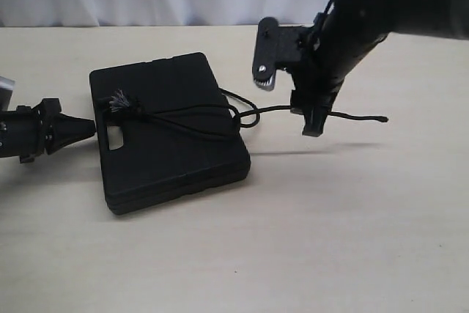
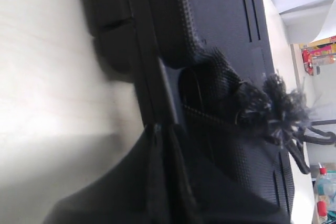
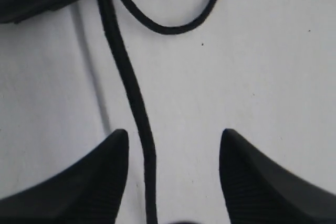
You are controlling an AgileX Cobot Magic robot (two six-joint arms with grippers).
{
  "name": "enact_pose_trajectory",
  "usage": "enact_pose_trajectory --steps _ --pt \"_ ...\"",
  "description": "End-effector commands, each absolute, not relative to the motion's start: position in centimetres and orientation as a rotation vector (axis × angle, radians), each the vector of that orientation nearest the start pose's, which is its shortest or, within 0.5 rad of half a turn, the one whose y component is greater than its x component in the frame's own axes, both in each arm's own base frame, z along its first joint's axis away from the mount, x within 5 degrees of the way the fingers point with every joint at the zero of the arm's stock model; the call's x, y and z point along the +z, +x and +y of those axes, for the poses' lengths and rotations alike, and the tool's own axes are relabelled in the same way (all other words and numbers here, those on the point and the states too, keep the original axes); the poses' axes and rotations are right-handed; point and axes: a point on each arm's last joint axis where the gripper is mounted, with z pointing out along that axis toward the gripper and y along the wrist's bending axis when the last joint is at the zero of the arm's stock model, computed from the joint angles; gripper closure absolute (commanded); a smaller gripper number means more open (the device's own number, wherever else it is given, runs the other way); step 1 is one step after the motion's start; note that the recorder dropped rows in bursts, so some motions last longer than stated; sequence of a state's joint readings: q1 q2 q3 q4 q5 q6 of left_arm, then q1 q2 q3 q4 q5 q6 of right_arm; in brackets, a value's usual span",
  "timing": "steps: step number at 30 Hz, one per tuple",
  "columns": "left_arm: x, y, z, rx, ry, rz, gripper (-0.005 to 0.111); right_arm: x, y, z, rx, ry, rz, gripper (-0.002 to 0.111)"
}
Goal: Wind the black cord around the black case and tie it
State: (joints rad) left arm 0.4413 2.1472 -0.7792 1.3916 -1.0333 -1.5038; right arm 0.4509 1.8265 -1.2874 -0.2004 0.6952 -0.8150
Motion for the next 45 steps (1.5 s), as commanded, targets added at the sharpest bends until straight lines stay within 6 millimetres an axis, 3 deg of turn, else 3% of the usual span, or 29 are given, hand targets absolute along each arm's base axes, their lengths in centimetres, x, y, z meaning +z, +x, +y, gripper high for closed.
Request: enact_pose_trajectory --steps 1,6,10,11,17,24,31,39,41,44,45 --pt "6.5 30.9 5.9 -1.234 -0.441 2.204 0.088 19.3 35.4 17.3 -0.360 -1.846 2.014 0.058" --pt "6.6 30.9 5.8 -1.252 -0.441 2.197 0.072 18.0 36.1 17.9 -0.347 -1.817 1.982 0.064" --pt "6.6 31.0 5.4 -1.269 -0.440 2.199 0.070 18.1 36.3 18.1 -0.346 -1.796 1.950 0.101" --pt "6.6 31.1 5.1 -1.267 -0.434 2.207 0.070 18.1 36.4 18.2 -0.346 -1.792 1.943 0.103" --pt "5.9 32.0 3.1 -1.172 -0.489 2.266 0.070 18.1 36.4 18.2 -0.342 -1.780 1.953 0.104" --pt "4.6 32.1 3.2 -0.973 -0.573 2.382 0.070 18.1 36.3 18.1 -0.337 -1.771 1.975 0.104" --pt "4.9 32.5 2.0 -1.023 -0.554 2.345 0.070 18.1 36.3 18.1 -0.337 -1.769 1.971 0.104" --pt "4.6 33.0 1.1 -0.928 -0.594 2.362 0.071 18.1 36.3 18.1 -0.331 -1.752 1.989 0.104" --pt "4.6 33.0 1.1 -0.928 -0.597 2.361 0.079 18.1 36.3 18.1 -0.341 -1.760 1.983 0.104" --pt "4.6 33.0 1.1 -0.919 -0.566 2.361 0.106 18.1 36.4 17.7 -0.382 -1.758 2.006 0.104" --pt "4.7 33.1 1.2 -0.927 -0.571 2.348 0.107 18.1 36.4 17.5 -0.408 -1.746 2.024 0.104"
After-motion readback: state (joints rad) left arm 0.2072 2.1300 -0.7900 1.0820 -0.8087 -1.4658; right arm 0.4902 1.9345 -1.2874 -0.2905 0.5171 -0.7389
